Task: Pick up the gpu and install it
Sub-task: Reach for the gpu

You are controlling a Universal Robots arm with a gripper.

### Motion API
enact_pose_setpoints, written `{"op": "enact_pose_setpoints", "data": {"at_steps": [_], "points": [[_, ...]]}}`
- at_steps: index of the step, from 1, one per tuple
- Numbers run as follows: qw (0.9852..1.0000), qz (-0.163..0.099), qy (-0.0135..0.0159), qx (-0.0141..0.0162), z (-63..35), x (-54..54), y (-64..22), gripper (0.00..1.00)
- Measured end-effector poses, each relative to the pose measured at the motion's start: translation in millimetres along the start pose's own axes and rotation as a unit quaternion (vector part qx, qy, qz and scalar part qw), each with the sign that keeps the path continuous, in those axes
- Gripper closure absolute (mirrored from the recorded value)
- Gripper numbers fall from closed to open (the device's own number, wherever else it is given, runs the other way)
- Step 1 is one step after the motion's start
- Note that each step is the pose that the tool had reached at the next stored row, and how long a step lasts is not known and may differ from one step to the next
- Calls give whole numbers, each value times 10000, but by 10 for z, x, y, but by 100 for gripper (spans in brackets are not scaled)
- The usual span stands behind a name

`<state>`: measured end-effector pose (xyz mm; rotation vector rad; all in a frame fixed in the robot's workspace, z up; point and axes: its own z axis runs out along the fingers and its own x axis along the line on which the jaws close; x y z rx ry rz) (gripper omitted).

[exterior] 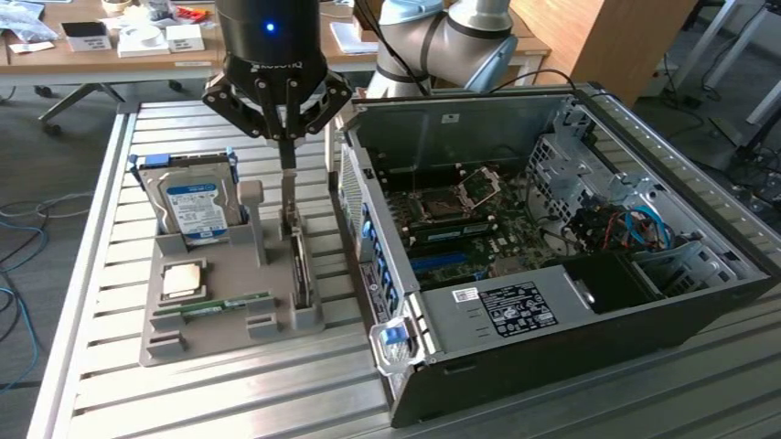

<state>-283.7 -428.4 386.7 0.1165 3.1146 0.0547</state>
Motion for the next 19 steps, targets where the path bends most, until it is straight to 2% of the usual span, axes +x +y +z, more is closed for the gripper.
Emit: {"op": "enact_pose_setpoints", "data": {"at_steps": [4, 12, 19], "points": [[10000, 0, 0, 0, 9, 1, -1, 89], [10000, 0, 11, 2, 91, 2, -6, 89], [10000, 0, 10, 1, 91, -3, -75, 89]]}}
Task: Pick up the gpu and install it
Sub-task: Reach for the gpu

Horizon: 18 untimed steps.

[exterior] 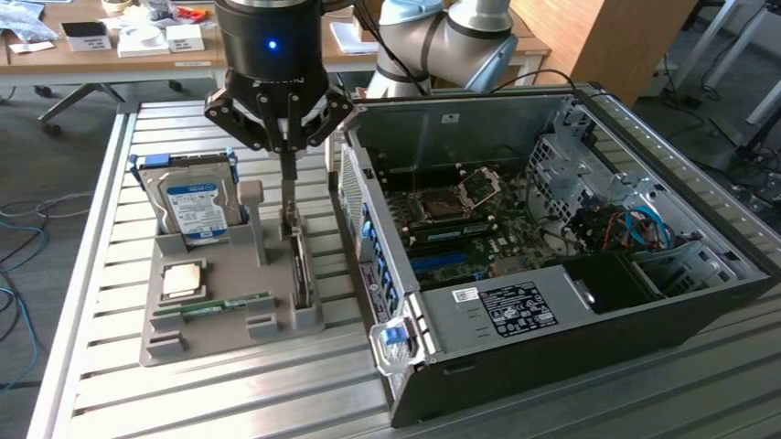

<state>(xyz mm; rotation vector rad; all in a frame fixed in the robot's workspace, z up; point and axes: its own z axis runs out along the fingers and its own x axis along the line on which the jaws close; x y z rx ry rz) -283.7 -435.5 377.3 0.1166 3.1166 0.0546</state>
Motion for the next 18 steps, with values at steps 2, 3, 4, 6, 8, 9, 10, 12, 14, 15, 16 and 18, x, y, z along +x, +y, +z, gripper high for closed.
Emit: {"op": "enact_pose_setpoints", "data": {"at_steps": [2, 3, 4, 6, 8, 9, 10, 12, 14, 15, 16, 18], "points": [[10000, 0, 0, 0, 0, -2, -27, 89], [10000, 0, 0, 0, 0, -3, -41, 89], [10000, 0, 0, 0, -1, -4, -54, 89], [10000, 0, 0, 0, -1, -6, -81, 89], [10000, 0, 0, 0, -2, -8, -108, 89], [10000, 0, 0, 0, -2, -9, -120, 89], [10000, 0, 0, 0, -2, -9, -124, 89], [10000, 0, 0, 1, -2, -9, -124, 89], [10000, 0, 0, 0, -1, -9, -124, 89], [10000, 0, 0, 1, -2, -9, -124, 89], [10000, 0, -1, 1, -2, -9, -125, 89], [10000, 0, 0, 1, -2, 1, -126, 89]]}}
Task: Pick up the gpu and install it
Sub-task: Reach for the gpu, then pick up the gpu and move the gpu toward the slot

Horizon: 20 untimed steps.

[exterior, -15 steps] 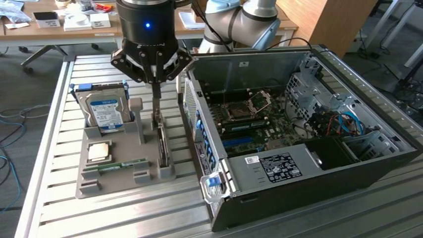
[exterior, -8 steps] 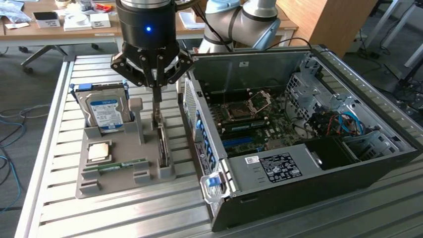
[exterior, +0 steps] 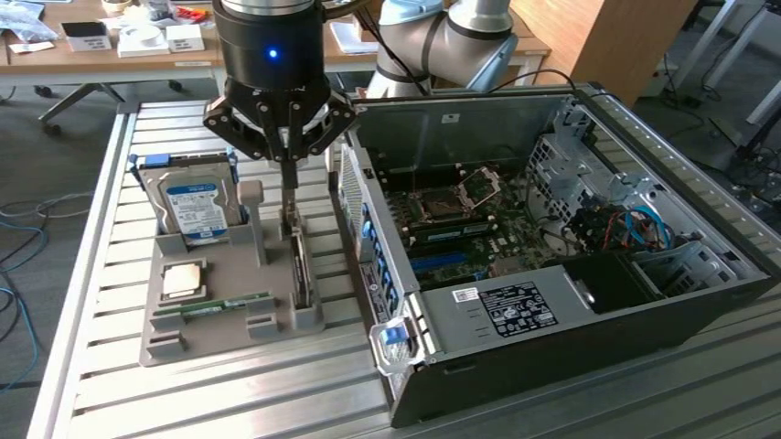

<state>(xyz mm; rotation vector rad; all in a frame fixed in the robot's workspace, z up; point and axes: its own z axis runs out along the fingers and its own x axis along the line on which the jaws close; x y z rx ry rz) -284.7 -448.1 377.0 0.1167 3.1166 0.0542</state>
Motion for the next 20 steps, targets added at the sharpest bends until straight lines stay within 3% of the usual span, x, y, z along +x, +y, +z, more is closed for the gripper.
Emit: {"op": "enact_pose_setpoints", "data": {"at_steps": [20], "points": [[10000, 0, 0, 0, 0, 20, -1, 89]]}}
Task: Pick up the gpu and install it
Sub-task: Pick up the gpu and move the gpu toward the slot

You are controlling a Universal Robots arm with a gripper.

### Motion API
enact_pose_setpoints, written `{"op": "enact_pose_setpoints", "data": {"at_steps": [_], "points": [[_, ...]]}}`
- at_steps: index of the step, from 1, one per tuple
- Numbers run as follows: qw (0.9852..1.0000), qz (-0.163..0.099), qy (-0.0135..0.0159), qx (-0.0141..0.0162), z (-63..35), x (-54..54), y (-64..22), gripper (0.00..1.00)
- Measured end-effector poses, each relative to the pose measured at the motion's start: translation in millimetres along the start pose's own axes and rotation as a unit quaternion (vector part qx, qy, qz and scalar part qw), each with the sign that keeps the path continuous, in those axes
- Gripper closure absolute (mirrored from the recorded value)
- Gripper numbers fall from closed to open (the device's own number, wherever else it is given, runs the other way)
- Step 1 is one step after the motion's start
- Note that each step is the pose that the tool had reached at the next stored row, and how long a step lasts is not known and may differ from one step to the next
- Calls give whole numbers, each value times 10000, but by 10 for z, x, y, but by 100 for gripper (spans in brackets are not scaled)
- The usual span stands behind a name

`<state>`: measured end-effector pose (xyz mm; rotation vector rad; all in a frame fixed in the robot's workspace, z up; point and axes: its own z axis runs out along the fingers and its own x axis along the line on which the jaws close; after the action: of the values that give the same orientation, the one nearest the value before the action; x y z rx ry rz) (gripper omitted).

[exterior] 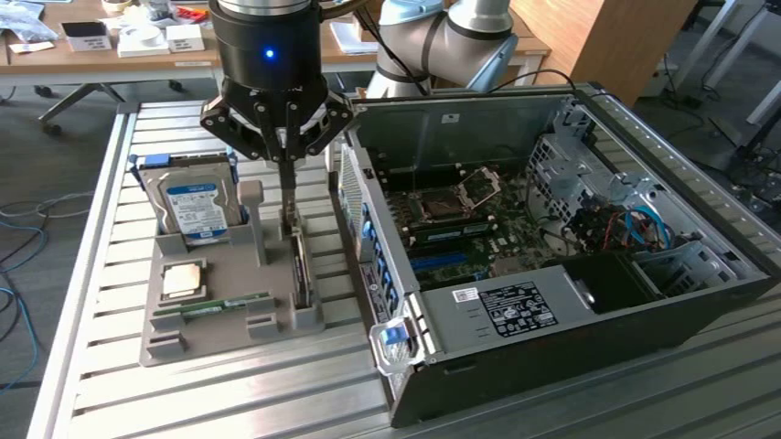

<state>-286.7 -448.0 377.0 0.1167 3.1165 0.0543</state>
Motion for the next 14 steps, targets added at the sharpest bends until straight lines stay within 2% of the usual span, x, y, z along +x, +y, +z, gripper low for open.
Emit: {"op": "enact_pose_setpoints", "data": {"at_steps": [5, 6, 7, 9, 11, 12, 13, 14], "points": [[10000, 0, 0, 0, 0, 0, 0, 89], [10000, 0, 0, 0, 0, 0, 0, 83], [10000, 0, 0, 0, 0, 0, 0, 83], [10000, 0, 0, 0, 0, 0, 0, 71], [10000, 0, 0, 0, 0, 0, 0, 71], [10000, 0, 0, 0, 0, 0, 0, 65], [10000, 0, 0, 0, 0, 0, 0, 65], [10000, 0, 0, 0, 0, 0, 0, 58]]}}
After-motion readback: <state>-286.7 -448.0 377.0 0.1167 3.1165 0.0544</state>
